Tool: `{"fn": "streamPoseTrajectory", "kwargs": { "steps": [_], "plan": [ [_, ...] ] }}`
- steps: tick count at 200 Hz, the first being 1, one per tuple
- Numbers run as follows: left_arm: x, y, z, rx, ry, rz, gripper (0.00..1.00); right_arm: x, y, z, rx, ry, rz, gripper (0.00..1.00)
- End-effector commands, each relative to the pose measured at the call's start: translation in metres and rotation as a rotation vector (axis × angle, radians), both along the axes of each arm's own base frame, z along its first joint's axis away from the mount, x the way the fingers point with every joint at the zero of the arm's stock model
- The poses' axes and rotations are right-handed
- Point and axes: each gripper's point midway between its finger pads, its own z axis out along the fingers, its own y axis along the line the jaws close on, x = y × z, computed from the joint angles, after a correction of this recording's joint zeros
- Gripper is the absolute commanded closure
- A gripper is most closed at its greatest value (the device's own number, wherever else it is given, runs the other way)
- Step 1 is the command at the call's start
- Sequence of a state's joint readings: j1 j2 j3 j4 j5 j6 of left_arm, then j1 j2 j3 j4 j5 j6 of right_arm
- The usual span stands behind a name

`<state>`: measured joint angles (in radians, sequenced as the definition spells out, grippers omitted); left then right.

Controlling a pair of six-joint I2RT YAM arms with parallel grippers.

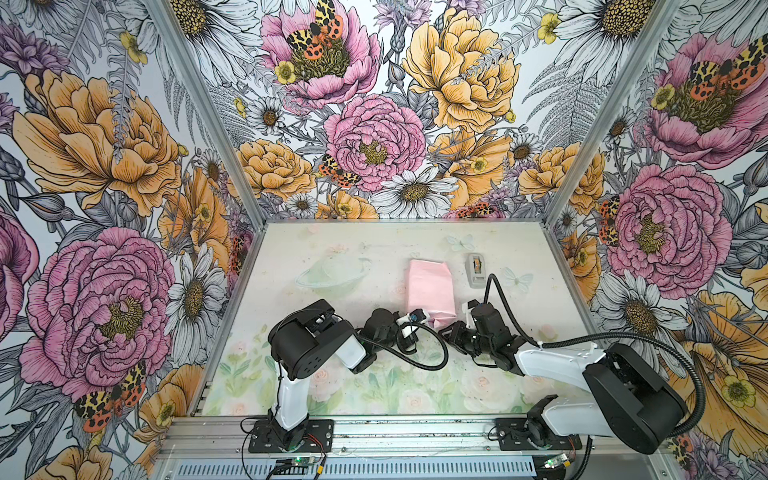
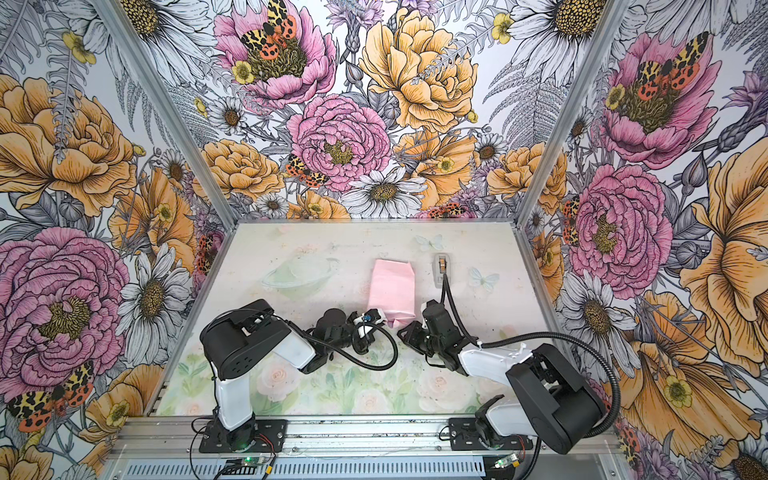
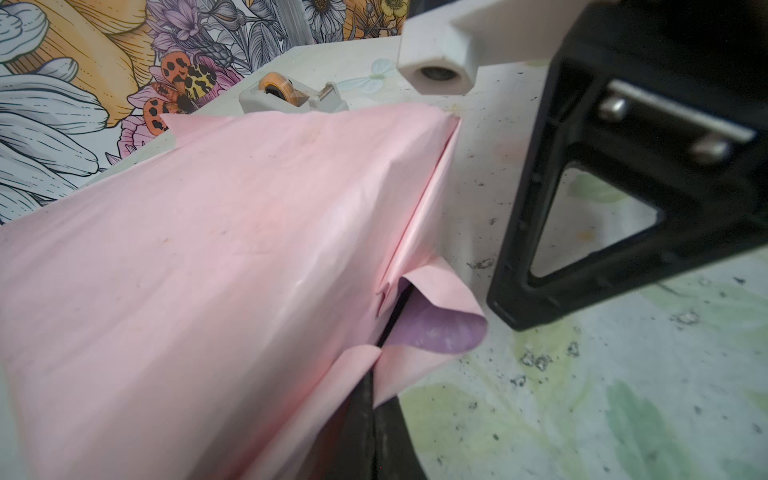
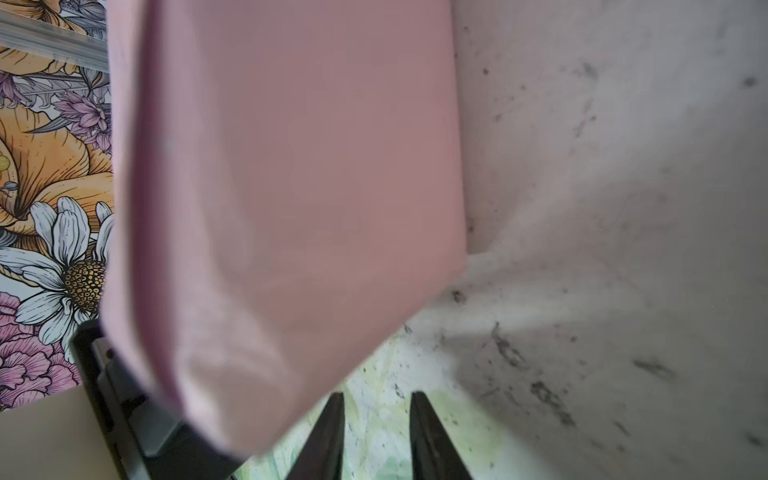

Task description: Wrap the gift box in paper

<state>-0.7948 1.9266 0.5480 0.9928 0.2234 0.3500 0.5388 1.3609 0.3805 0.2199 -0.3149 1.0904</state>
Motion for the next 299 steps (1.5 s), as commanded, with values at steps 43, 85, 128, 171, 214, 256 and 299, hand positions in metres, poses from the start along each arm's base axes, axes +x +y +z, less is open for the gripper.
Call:
{"fn": "streamPoseTrajectory", "kwargs": {
  "steps": [43, 85, 128, 171, 214, 256, 299],
  "plan": [
    [0.002, -0.005, 0.018, -0.074, -0.005, -0.017, 1.0, 0.031, 0.012, 0.017, 0.052, -0.091, -0.062, 0.79],
    [0.002, -0.006, 0.019, -0.084, 0.005, -0.019, 1.0, 0.034, 0.018, 0.014, 0.072, -0.085, -0.068, 0.8],
    [0.002, -0.007, 0.02, -0.085, 0.005, -0.017, 1.0, 0.043, 0.018, 0.021, 0.09, -0.122, -0.098, 0.81],
    [0.003, -0.005, 0.022, -0.09, -0.002, -0.01, 0.97, 0.049, 0.016, 0.023, 0.086, -0.136, -0.118, 0.86],
    [-0.001, 0.0, 0.029, -0.104, -0.025, 0.003, 0.79, 0.052, 0.013, 0.022, 0.083, -0.139, -0.136, 0.9],
    [-0.015, 0.006, 0.039, -0.109, -0.067, -0.008, 0.58, 0.055, 0.013, 0.023, 0.085, -0.141, -0.141, 0.91],
    [-0.031, 0.011, 0.06, -0.067, -0.168, -0.031, 0.31, 0.057, 0.013, 0.025, 0.089, -0.145, -0.139, 0.91]
  ]
}}
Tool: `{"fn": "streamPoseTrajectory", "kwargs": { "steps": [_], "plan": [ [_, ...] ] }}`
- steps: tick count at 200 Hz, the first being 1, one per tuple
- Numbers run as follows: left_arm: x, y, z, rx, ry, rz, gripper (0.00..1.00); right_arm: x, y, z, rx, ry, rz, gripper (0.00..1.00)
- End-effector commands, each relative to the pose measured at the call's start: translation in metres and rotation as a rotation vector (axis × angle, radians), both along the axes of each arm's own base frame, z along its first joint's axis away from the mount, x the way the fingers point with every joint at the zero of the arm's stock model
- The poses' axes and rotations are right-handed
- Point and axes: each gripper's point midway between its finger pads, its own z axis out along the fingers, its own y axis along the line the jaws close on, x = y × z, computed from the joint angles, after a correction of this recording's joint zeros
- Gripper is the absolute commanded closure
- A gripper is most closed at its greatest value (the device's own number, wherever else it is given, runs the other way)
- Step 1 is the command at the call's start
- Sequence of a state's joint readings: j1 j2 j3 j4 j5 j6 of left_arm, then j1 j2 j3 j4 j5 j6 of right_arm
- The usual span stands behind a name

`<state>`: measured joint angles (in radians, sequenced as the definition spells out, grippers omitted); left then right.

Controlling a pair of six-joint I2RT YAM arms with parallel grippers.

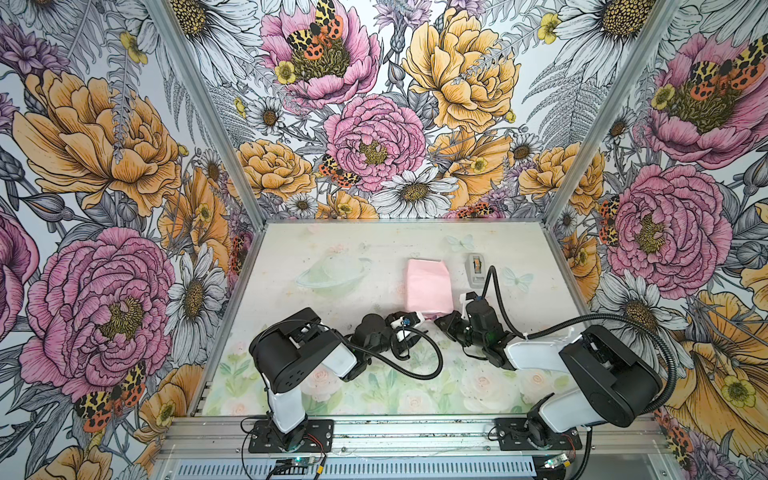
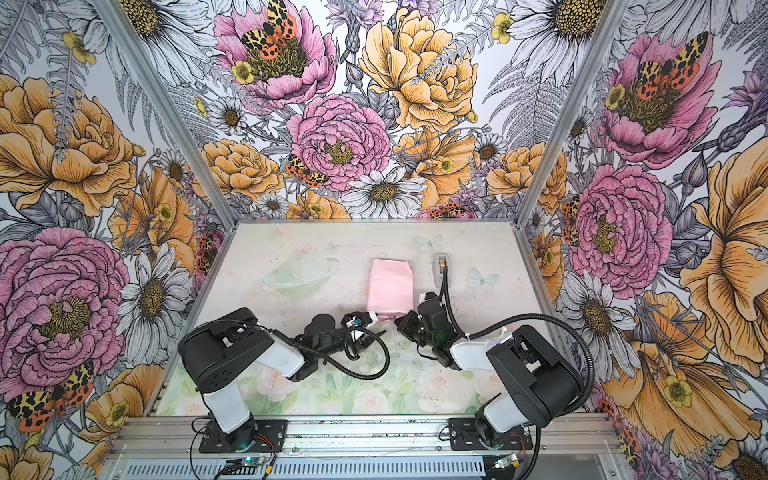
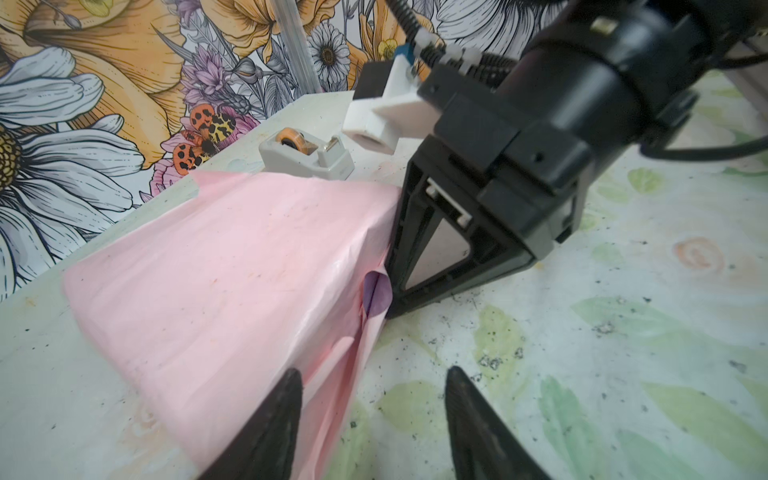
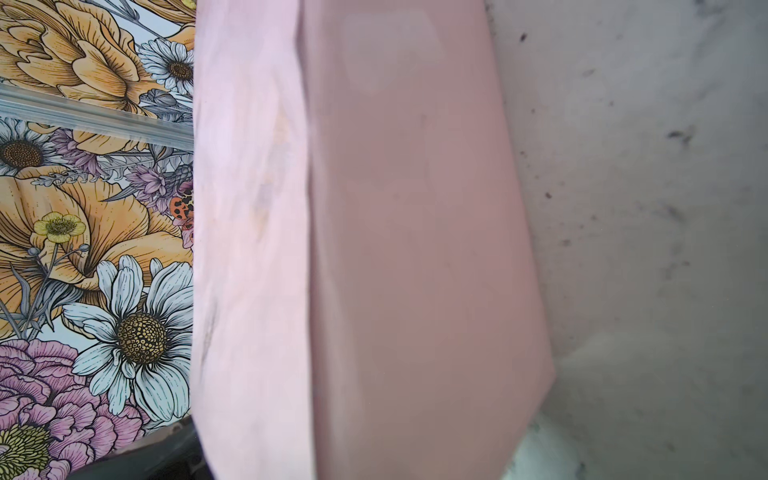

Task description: Wrap the gift box in paper

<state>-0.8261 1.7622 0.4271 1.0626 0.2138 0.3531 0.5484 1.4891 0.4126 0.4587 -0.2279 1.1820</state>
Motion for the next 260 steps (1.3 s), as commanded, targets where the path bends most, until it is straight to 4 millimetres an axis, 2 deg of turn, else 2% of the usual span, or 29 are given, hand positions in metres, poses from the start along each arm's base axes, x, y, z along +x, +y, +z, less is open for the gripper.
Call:
{"fn": "streamPoseTrajectory", "kwargs": {
  "steps": [1, 25, 50, 55, 58, 110, 171, 207, 260],
  "plan": [
    [-0.005, 0.001, 0.018, 0.012, -0.088, -0.003, 0.31, 0.016, 0.002, 0.013, 0.015, -0.051, -0.026, 0.91],
    [-0.002, 0.003, 0.024, 0.08, -0.131, 0.027, 0.19, 0.016, 0.002, 0.014, 0.017, -0.052, -0.023, 0.92],
    [0.016, 0.007, 0.024, 0.167, -0.149, 0.088, 0.1, 0.016, 0.003, 0.013, 0.018, -0.05, -0.021, 0.92],
    [0.02, 0.007, 0.02, 0.195, -0.143, 0.092, 0.02, 0.016, 0.003, 0.013, 0.017, -0.051, -0.022, 0.92],
    [0.022, 0.007, 0.018, 0.212, -0.137, 0.094, 0.01, 0.016, 0.003, 0.014, 0.018, -0.052, -0.022, 0.92],
    [0.045, 0.008, 0.0, 0.294, -0.062, 0.111, 0.01, 0.017, 0.003, 0.014, 0.019, -0.051, -0.02, 0.92],
    [0.048, 0.005, -0.02, 0.328, 0.017, 0.056, 0.01, 0.017, 0.003, 0.014, 0.02, -0.051, -0.02, 0.92],
    [0.064, 0.006, -0.021, 0.324, 0.044, 0.134, 0.04, 0.019, 0.003, 0.014, 0.021, -0.049, -0.022, 0.92],
    [0.072, 0.008, -0.029, 0.35, 0.045, 0.167, 0.06, 0.019, 0.003, 0.016, 0.023, -0.051, -0.022, 0.92]
  ]
}}
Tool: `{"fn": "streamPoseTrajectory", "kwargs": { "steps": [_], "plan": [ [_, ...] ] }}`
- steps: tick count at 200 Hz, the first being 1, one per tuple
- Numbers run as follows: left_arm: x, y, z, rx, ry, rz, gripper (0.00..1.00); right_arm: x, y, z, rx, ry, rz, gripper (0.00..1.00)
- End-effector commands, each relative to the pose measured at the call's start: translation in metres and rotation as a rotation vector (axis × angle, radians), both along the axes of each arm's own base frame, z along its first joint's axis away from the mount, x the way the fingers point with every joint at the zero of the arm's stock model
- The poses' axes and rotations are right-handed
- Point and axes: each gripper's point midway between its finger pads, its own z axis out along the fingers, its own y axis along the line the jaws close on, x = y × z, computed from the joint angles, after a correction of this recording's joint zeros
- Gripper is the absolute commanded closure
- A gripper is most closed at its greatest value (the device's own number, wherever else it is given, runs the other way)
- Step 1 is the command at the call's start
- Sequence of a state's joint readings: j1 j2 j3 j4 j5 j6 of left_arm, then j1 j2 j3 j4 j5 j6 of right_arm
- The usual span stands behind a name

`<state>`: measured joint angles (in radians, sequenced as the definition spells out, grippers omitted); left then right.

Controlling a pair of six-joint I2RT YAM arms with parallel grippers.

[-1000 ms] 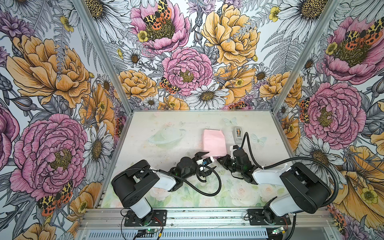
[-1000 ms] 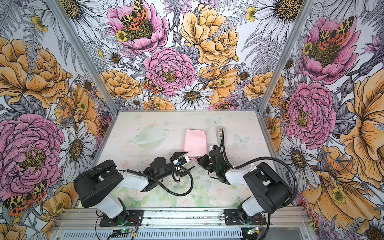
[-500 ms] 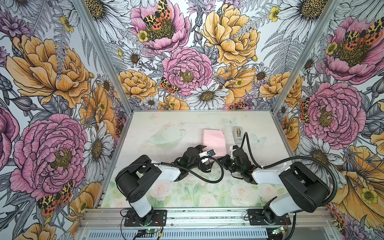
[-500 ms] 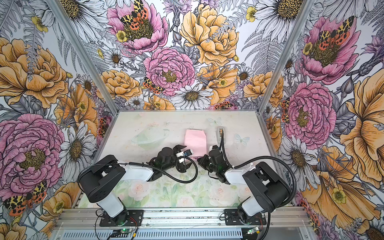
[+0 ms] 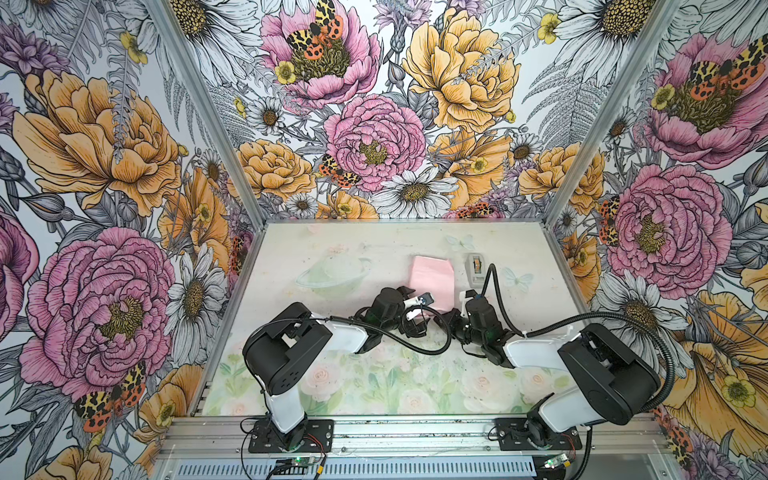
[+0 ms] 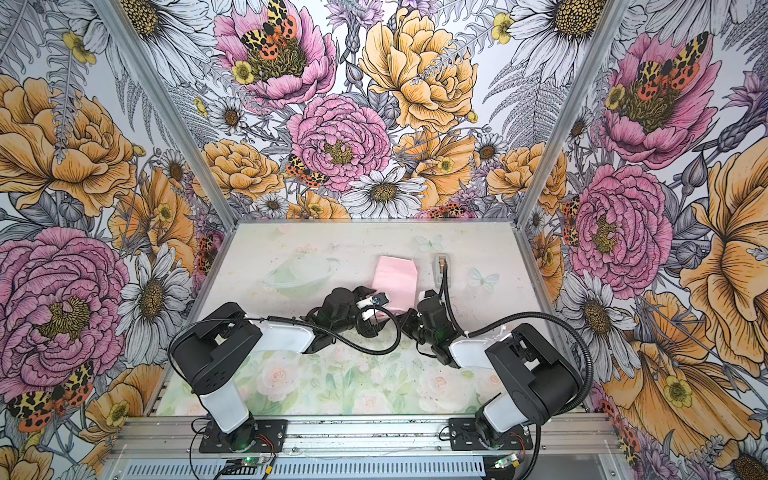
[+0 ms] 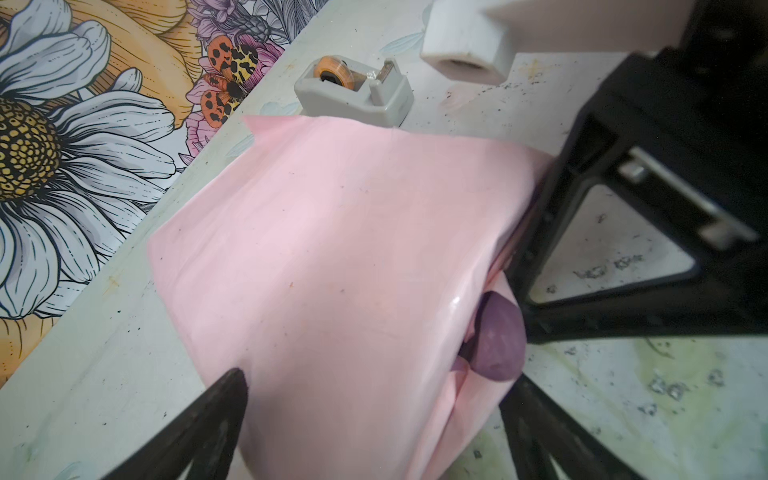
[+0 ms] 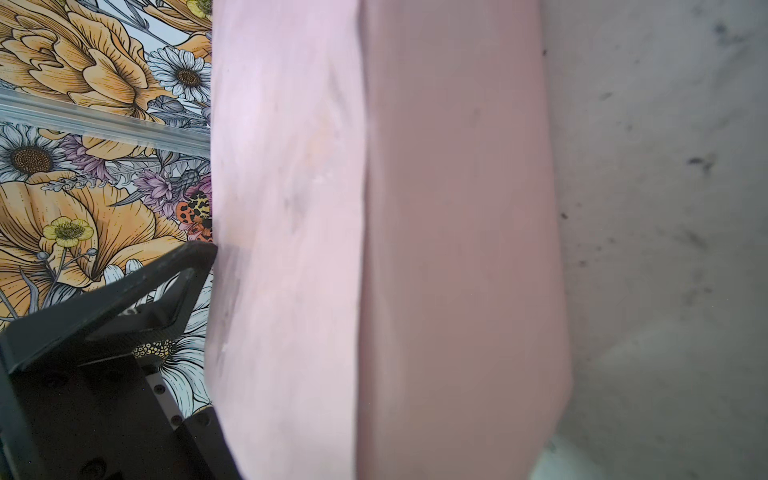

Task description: Wrap the gift box in paper

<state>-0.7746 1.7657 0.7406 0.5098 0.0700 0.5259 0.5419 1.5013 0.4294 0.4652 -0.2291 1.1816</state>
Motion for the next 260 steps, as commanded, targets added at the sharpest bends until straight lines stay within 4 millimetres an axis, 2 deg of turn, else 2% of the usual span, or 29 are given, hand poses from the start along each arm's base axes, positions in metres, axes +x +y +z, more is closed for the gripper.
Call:
{"fn": "streamPoseTrajectory", "kwargs": {
  "steps": [1, 49, 86, 120, 159, 201, 239, 260],
  "plan": [
    [0.005, 0.01, -0.018, 0.045, 0.039, 0.046, 0.07, 0.013, 0.001, 0.013, 0.017, -0.042, -0.016, 0.92],
    [0.011, 0.014, -0.018, 0.039, 0.049, 0.098, 0.16, 0.013, -0.001, 0.015, 0.019, -0.049, -0.021, 0.92],
    [0.015, 0.013, -0.018, 0.011, 0.074, 0.136, 0.21, 0.002, -0.007, 0.008, 0.028, -0.039, -0.037, 0.84],
    [0.016, 0.012, -0.017, -0.003, 0.083, 0.149, 0.23, -0.004, -0.004, 0.003, 0.039, -0.031, -0.027, 0.84],
    [0.016, 0.014, -0.019, 0.0, 0.088, 0.163, 0.23, 0.005, 0.004, 0.001, 0.062, -0.04, -0.028, 0.89],
    [0.014, 0.015, -0.02, 0.001, 0.094, 0.158, 0.23, 0.019, 0.011, 0.009, 0.076, -0.068, -0.033, 0.94],
    [0.01, 0.01, -0.008, -0.028, 0.089, 0.123, 0.22, 0.029, 0.005, 0.014, 0.064, -0.084, -0.048, 0.97],
    [0.008, 0.006, 0.002, -0.046, 0.077, 0.099, 0.17, 0.03, 0.003, 0.011, 0.055, -0.078, -0.05, 0.98]
  ]
}}
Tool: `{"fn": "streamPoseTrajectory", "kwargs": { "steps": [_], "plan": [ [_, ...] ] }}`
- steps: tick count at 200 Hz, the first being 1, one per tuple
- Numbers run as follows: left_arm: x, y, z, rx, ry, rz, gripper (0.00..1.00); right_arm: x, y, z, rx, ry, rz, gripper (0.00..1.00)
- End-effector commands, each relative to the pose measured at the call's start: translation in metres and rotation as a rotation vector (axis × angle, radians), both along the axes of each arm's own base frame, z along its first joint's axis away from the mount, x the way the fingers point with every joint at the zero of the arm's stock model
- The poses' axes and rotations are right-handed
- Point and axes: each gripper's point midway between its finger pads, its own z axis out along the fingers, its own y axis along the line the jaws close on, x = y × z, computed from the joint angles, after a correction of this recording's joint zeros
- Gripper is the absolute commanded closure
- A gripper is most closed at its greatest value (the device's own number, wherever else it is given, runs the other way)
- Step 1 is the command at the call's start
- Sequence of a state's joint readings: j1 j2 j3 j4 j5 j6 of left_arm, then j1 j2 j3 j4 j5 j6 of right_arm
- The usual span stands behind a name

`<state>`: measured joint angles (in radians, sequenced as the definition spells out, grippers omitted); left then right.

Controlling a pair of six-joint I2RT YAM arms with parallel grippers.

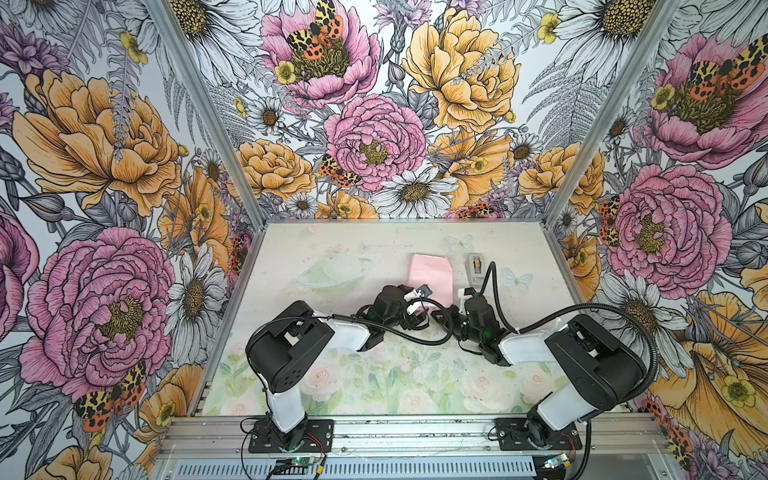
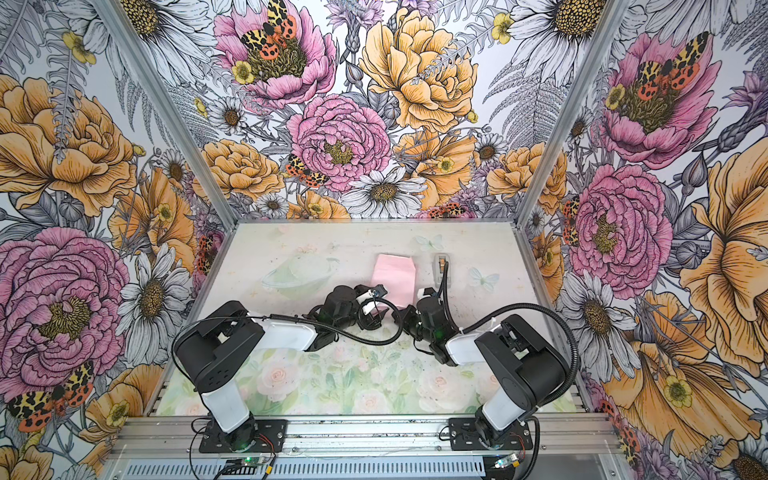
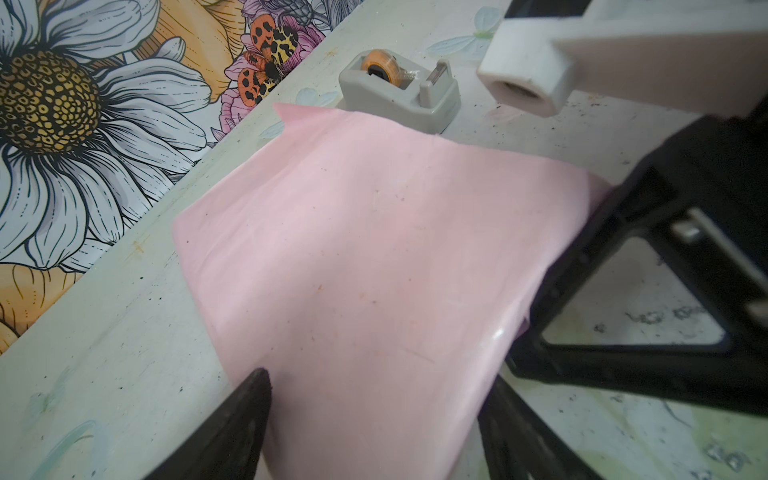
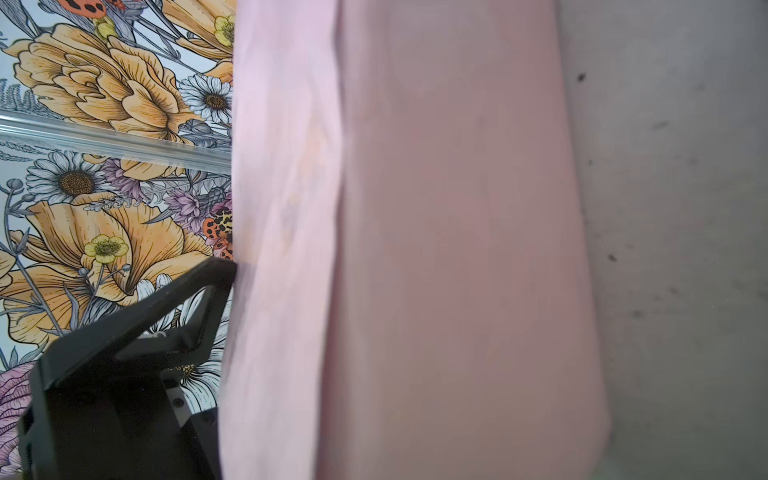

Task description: Wrap the gift box in paper

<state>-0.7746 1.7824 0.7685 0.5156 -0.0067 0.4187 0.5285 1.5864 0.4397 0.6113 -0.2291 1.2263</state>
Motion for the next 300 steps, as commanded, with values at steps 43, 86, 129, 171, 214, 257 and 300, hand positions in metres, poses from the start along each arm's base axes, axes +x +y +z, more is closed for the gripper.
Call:
{"fn": "streamPoseTrajectory", "kwargs": {
  "steps": [43, 86, 129, 171, 214, 257, 300],
  "plan": [
    [-0.011, 0.003, 0.026, 0.002, -0.021, -0.062, 0.01, 0.012, -0.007, 0.007, -0.013, -0.038, -0.019, 0.99],
    [-0.015, 0.013, 0.024, 0.085, -0.082, -0.13, 0.01, 0.013, -0.008, 0.005, -0.013, -0.034, -0.014, 1.0],
    [-0.011, 0.017, 0.011, 0.13, -0.056, -0.2, 0.01, 0.012, -0.008, 0.004, -0.012, -0.031, -0.009, 1.0],
    [-0.006, 0.012, -0.005, 0.18, -0.003, -0.231, 0.01, 0.013, -0.008, 0.005, -0.011, -0.032, -0.009, 1.0],
    [0.002, 0.009, -0.01, 0.199, 0.001, -0.218, 0.01, 0.013, -0.009, 0.004, -0.014, -0.028, -0.008, 1.0],
    [0.011, 0.005, -0.011, 0.19, 0.013, -0.175, 0.05, 0.015, -0.008, 0.006, -0.01, -0.032, -0.007, 1.0],
    [0.014, 0.008, -0.016, 0.207, 0.02, -0.097, 0.09, 0.017, -0.008, 0.009, -0.007, -0.036, -0.007, 1.0]
  ]
}}
